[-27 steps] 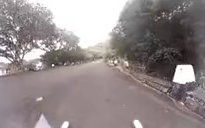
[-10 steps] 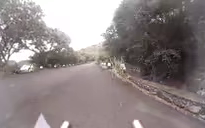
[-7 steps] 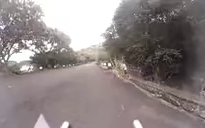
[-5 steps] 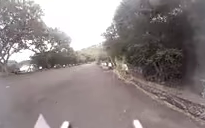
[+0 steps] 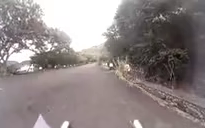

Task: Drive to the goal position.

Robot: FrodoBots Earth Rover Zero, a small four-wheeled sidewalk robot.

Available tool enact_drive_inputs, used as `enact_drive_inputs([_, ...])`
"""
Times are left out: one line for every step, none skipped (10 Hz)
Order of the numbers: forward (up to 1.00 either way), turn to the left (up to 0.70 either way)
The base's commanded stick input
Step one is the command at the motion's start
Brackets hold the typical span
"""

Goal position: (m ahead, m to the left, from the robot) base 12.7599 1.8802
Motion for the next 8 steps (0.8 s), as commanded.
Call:
enact_drive_inputs([0.50, 0.00])
enact_drive_inputs([0.50, 0.00])
enact_drive_inputs([0.50, 0.00])
enact_drive_inputs([0.50, 0.00])
enact_drive_inputs([0.50, 0.00])
enact_drive_inputs([0.50, 0.00])
enact_drive_inputs([0.50, 0.00])
enact_drive_inputs([0.50, 0.00])
